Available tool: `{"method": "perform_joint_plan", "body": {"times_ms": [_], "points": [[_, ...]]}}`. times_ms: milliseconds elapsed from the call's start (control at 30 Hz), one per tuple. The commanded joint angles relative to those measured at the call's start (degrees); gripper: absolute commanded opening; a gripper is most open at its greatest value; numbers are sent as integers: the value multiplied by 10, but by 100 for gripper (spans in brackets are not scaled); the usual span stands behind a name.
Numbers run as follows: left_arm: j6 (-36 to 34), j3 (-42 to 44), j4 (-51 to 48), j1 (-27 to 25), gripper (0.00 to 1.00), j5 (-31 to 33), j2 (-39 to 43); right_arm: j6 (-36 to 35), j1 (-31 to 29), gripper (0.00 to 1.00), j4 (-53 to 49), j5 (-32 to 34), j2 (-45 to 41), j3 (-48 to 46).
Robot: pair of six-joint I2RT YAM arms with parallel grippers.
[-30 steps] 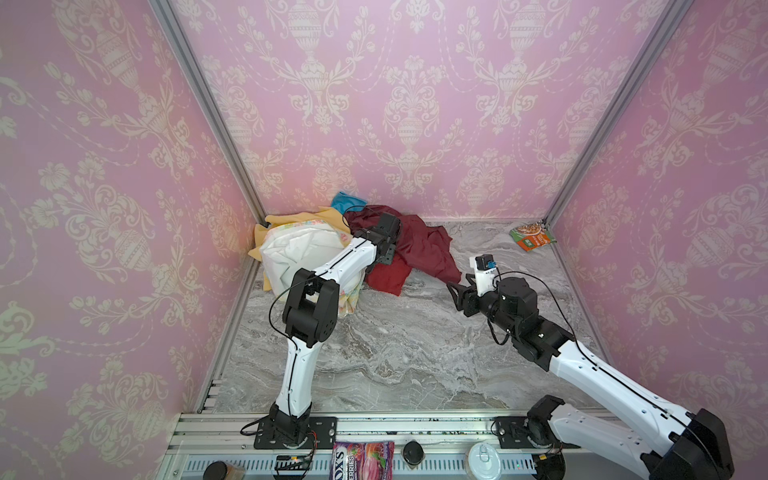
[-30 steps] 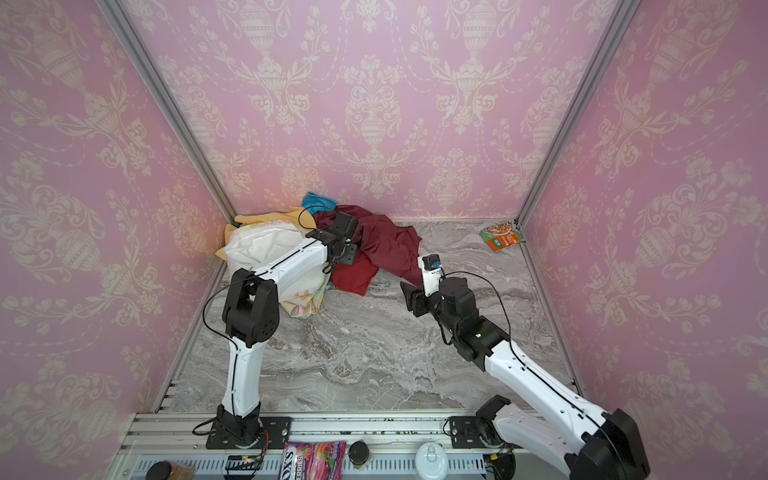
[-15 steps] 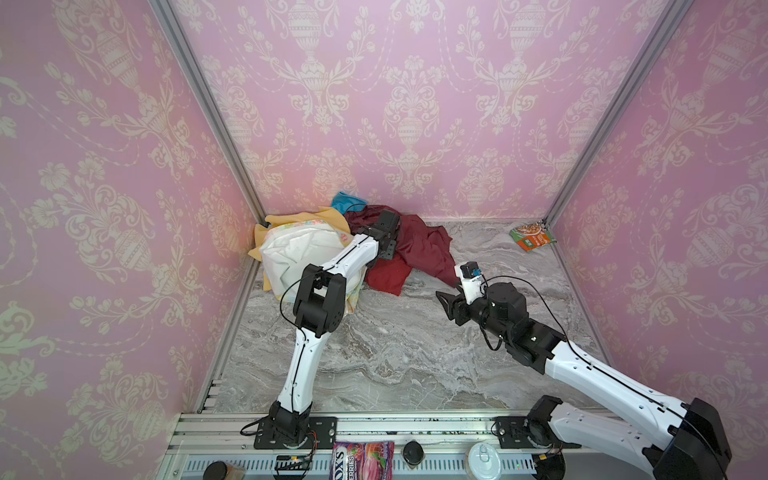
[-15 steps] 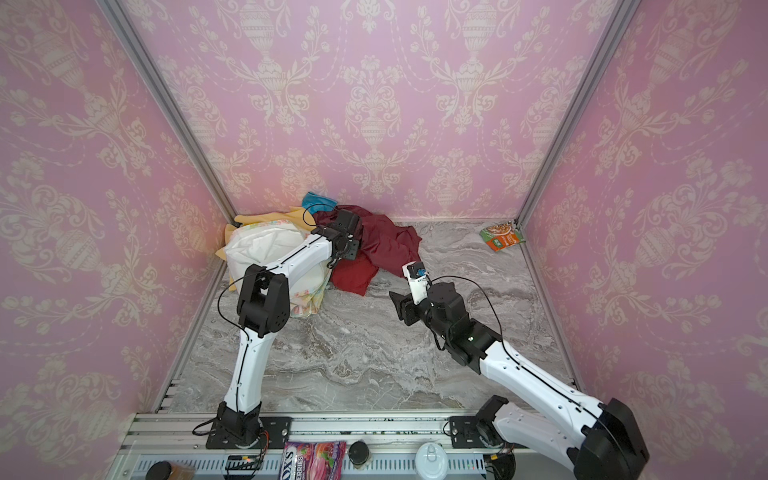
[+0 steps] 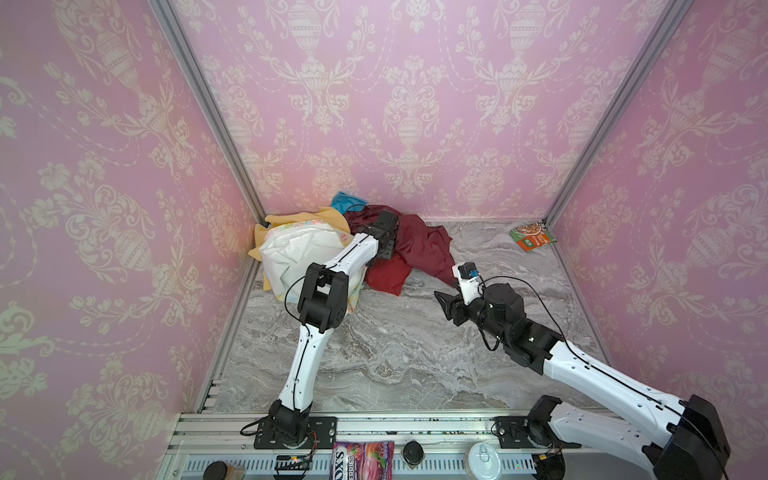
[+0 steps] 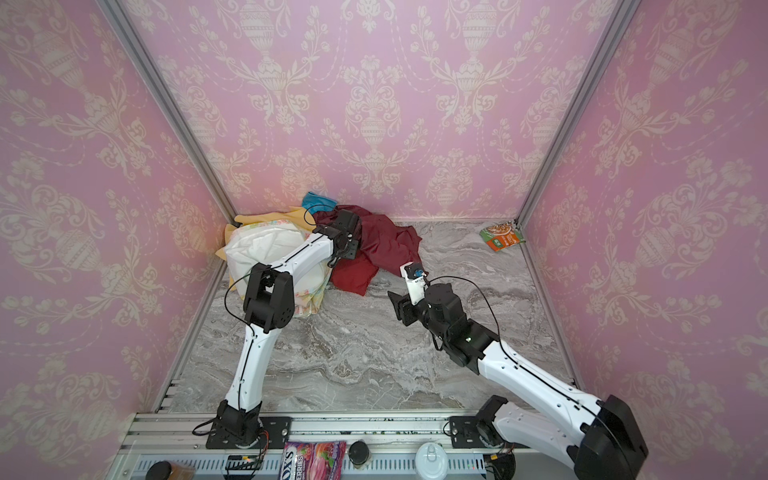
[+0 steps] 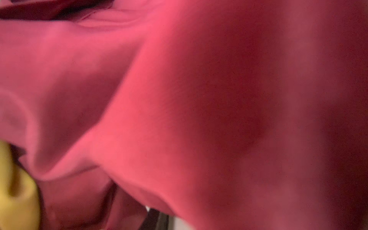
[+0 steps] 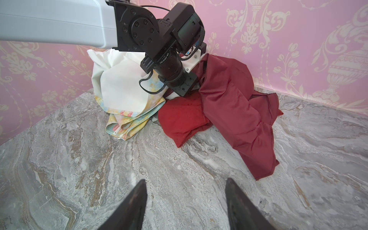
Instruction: Pick out a specific cloth from the pile
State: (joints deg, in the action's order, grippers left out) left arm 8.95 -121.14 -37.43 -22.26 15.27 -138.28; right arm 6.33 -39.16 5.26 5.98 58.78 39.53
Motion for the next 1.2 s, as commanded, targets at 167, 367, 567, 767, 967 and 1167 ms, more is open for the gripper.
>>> {"method": "perform_joint_plan", "body": {"times_ms": [167, 367, 567, 767, 967, 1167], "points": [[4, -15, -11, 4, 0, -26, -3, -17, -5, 63, 9, 20, -3, 5], [7, -15, -4, 4, 0, -43, 33, -23, -4, 63, 7, 25, 0, 10], [7, 2, 6, 4, 0, -61, 97, -31, -4, 64, 8, 30, 2, 11], [1, 30, 26, 5, 0, -69, 163, -34, -4, 65, 11, 24, 7, 17], [1, 30, 36, 11, 0, -73, 214, -38, -4, 66, 9, 14, 31, 41], [-1, -24, 24, 34, 0, -77, 232, -38, -4, 66, 12, 4, 59, 68]]}}
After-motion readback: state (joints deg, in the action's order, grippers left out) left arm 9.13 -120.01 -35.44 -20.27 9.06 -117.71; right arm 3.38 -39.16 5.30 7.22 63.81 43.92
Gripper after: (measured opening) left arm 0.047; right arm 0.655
